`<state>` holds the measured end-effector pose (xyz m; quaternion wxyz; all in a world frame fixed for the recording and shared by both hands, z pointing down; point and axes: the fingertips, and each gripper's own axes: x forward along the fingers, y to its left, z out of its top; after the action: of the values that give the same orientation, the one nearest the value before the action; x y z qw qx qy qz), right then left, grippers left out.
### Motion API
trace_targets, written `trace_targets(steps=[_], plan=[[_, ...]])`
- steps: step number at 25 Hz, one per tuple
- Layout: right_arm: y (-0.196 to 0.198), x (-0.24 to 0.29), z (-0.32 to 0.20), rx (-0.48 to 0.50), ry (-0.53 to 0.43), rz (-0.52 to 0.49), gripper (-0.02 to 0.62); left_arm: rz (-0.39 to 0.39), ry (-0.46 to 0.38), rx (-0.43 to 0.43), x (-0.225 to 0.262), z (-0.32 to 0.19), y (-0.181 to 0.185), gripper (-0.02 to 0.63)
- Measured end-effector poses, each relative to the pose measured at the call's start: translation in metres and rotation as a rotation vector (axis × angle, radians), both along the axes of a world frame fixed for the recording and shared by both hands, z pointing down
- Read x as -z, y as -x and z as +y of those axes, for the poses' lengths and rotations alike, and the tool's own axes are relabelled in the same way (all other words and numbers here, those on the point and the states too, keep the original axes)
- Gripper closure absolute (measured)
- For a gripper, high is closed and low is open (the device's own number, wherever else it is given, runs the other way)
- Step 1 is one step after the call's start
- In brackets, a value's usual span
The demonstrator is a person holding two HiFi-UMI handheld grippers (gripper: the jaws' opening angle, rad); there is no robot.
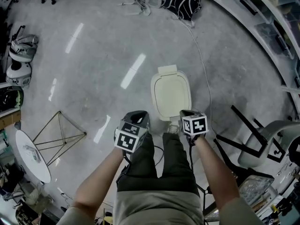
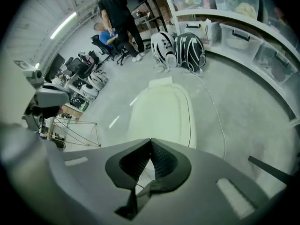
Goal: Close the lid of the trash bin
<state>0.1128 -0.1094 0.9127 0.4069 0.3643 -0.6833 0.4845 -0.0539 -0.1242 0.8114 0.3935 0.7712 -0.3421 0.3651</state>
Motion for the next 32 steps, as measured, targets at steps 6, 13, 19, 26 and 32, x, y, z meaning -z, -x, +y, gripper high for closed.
trace_targets(steps=[6, 13, 19, 26, 32], plan=[[0.023, 0.142, -0.039, -0.026, -0.202, -0.129, 0.592, 0.017, -0.109, 0.034, 0.090, -0.027, 0.008, 0.603], [0.028, 0.307, -0.062, -0.038, -0.428, -0.236, 0.592, 0.041, -0.268, 0.022, 0.224, -0.050, 0.006, 0.603], [0.040, 0.429, -0.070, 0.007, -0.628, -0.299, 0.592, 0.082, -0.439, 0.011, 0.329, -0.062, 0.000, 0.603], [0.053, 0.559, -0.057, 0.069, -0.841, -0.360, 0.592, 0.142, -0.609, 0.009, 0.439, -0.055, -0.006, 0.603], [0.050, 0.647, -0.039, 0.066, -1.033, -0.387, 0.592, 0.149, -0.770, -0.018, 0.512, -0.038, -0.002, 0.603]])
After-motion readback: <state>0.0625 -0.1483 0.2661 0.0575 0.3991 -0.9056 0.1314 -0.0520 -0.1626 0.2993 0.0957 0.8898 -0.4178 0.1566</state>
